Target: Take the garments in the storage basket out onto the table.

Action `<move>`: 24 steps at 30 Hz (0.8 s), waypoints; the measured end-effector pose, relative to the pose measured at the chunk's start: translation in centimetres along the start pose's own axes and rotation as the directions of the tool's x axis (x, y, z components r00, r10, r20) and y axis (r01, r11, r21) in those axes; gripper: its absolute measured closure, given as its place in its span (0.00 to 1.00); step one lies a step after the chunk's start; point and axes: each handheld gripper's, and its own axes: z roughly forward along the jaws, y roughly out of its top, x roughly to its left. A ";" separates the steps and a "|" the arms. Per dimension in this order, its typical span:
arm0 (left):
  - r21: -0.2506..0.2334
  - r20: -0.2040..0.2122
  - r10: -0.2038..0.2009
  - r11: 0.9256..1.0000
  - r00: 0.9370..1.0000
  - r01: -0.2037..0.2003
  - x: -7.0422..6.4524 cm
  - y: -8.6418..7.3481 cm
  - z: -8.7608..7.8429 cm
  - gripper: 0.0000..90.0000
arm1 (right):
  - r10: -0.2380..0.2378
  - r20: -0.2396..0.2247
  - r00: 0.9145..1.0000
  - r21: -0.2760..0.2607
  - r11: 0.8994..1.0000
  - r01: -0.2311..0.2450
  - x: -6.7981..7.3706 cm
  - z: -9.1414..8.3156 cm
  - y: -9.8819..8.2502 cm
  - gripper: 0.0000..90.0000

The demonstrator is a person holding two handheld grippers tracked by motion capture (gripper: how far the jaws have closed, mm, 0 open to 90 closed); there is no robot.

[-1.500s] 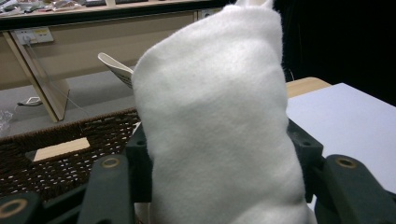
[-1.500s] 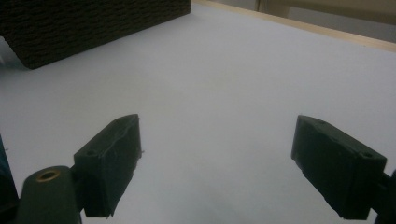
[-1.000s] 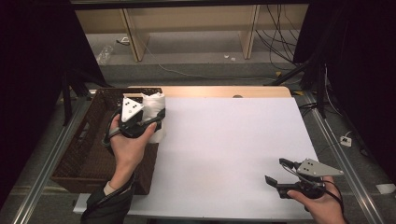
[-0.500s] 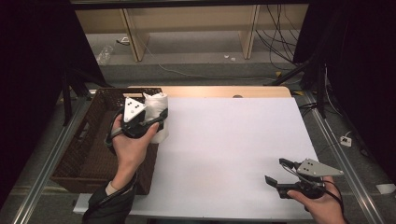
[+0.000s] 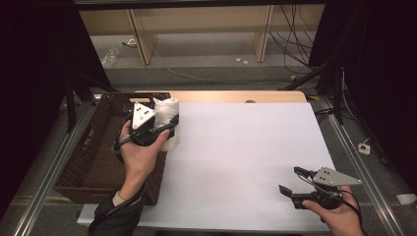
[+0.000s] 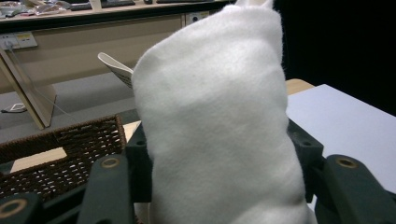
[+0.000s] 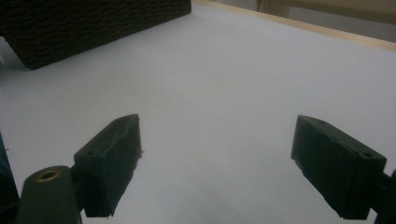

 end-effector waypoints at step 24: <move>-0.003 0.022 0.007 1.000 1.000 -0.007 -1.0 0.3 0.4 0.47 | 0.002 0.001 1.000 0.001 1.000 -0.002 0.0 0.0 0.0 0.18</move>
